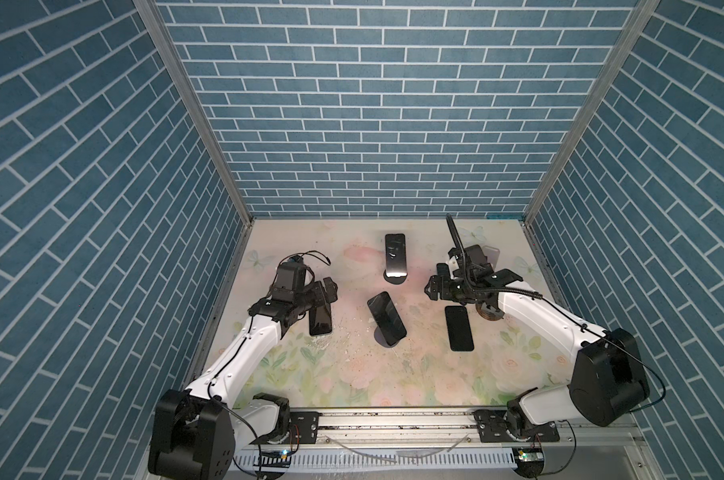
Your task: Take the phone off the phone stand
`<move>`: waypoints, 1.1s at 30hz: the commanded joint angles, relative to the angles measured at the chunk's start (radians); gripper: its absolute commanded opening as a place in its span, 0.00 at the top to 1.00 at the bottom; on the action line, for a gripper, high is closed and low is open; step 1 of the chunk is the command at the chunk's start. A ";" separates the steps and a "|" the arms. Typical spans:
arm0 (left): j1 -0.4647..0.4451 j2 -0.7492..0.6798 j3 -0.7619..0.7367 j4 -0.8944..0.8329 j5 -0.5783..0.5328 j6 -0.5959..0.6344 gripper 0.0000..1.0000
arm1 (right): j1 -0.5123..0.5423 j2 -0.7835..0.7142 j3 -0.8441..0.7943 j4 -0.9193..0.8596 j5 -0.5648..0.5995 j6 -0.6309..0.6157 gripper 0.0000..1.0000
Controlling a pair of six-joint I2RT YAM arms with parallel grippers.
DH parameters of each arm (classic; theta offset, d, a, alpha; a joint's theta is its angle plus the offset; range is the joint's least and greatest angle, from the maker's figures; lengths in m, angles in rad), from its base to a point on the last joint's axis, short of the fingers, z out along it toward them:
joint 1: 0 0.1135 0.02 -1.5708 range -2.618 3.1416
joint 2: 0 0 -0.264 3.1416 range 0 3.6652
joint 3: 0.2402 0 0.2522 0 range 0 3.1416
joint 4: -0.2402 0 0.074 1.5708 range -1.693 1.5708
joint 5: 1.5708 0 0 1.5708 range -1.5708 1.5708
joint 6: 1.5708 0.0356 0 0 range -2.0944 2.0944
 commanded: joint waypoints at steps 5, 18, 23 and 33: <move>-0.066 -0.015 -0.035 0.101 0.095 -0.025 0.00 | 0.086 -0.046 0.018 0.042 -0.018 -0.067 0.04; -0.089 -0.077 -0.129 0.131 0.131 -0.041 0.00 | 0.293 -0.032 0.047 0.062 0.045 -0.192 0.01; -0.089 -0.087 -0.143 0.126 0.120 -0.049 0.00 | 0.388 0.008 0.066 0.080 0.117 -0.251 0.01; -0.089 -0.090 -0.156 0.117 0.103 -0.057 0.00 | 0.495 0.128 0.086 0.159 0.132 -0.297 0.01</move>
